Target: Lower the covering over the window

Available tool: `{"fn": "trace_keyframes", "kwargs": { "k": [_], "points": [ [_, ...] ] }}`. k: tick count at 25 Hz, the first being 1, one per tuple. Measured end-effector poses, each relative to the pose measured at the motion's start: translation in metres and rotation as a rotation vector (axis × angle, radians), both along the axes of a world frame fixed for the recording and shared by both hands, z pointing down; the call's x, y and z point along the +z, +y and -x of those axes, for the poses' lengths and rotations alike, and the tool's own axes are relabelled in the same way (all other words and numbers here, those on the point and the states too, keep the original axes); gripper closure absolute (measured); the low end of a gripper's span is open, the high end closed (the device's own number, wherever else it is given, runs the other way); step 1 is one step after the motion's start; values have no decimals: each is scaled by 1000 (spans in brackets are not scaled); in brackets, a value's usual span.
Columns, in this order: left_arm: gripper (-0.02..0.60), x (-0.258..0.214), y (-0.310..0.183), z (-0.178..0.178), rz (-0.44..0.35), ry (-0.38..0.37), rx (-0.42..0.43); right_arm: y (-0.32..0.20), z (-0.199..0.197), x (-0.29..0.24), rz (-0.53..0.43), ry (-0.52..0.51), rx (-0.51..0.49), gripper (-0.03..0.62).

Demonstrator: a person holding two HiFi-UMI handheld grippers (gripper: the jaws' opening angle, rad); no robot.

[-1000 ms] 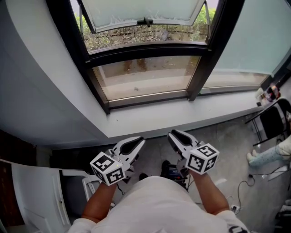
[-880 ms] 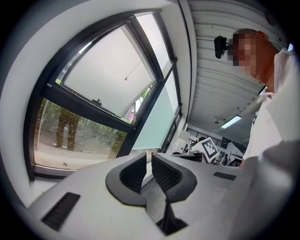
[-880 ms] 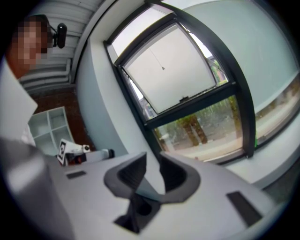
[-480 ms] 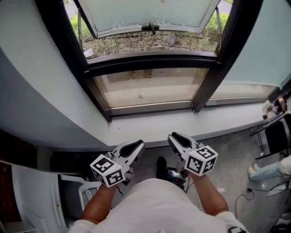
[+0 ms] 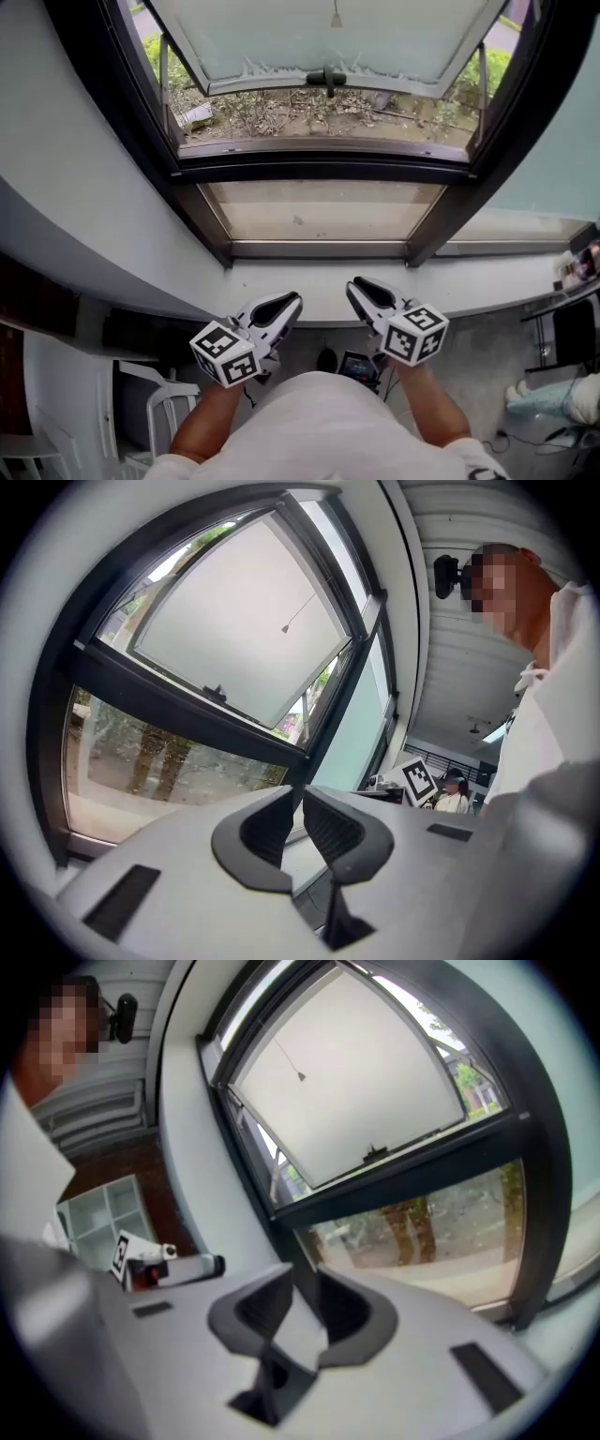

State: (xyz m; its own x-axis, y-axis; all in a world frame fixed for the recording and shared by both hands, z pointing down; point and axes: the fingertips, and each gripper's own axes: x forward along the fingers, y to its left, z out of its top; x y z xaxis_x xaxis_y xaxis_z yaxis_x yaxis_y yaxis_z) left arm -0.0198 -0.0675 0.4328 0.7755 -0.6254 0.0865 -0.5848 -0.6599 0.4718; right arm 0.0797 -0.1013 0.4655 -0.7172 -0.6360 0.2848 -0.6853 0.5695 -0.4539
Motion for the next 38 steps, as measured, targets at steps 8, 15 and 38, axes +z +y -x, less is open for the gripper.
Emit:
{"fn": "trace_keyframes", "kwargs": {
  "k": [8, 15, 38],
  "points": [
    [545, 2, -35, -26, 3, -5, -42, -38, -19, -1, -10, -1, -59, 507],
    [545, 6, -48, -30, 7, -10, -53, -52, -15, -3, -26, 2, -86, 507],
    [545, -9, -68, 36, -20, -35, 114, -63, 39, -21, -68, 48, 92, 507]
  ]
}}
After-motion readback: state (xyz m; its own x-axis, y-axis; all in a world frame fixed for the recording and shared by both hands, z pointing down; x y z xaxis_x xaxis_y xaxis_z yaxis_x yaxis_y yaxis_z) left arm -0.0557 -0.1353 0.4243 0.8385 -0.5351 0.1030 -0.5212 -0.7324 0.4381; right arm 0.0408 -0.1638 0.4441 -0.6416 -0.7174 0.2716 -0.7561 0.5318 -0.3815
